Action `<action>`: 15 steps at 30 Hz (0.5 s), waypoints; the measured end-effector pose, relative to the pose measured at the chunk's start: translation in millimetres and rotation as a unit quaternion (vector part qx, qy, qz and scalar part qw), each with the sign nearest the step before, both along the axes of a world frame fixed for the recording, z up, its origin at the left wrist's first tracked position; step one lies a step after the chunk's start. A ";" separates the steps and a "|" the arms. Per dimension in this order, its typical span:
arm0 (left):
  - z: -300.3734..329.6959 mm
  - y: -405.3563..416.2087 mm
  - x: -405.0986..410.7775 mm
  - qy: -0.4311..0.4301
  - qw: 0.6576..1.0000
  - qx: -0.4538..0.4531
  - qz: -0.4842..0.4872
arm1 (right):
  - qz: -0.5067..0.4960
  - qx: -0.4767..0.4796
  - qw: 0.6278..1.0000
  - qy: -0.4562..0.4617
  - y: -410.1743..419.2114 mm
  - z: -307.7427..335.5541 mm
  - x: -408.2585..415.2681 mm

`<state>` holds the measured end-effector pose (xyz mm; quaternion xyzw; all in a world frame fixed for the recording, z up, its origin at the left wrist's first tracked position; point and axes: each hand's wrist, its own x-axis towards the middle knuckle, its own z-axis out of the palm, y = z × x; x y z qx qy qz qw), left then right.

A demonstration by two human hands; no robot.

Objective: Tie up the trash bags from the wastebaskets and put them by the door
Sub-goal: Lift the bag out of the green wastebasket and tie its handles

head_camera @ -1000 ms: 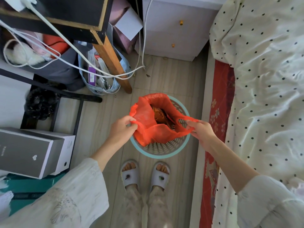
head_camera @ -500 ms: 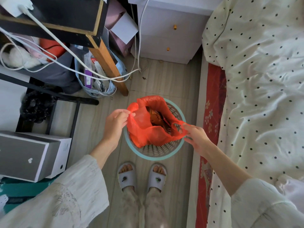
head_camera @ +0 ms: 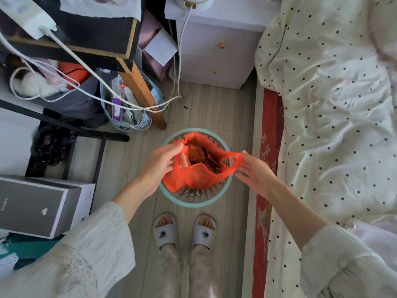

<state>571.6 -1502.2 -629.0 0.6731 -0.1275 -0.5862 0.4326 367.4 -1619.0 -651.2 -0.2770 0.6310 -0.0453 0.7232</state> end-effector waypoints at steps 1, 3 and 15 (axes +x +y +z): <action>6.5 2.5 -2.1 -0.002 1.000 0.001 -0.013 | 0.012 -0.002 1.000 0.000 0.6 5.0 1.5; 20.0 4.6 -5.2 0.004 0.999 0.009 -0.036 | 0.044 -0.006 0.999 0.009 0.8 15.5 3.8; 116.7 -2.3 -16.1 -0.054 0.998 -0.033 -0.001 | 0.097 -0.132 0.986 0.011 2.7 93.3 1.9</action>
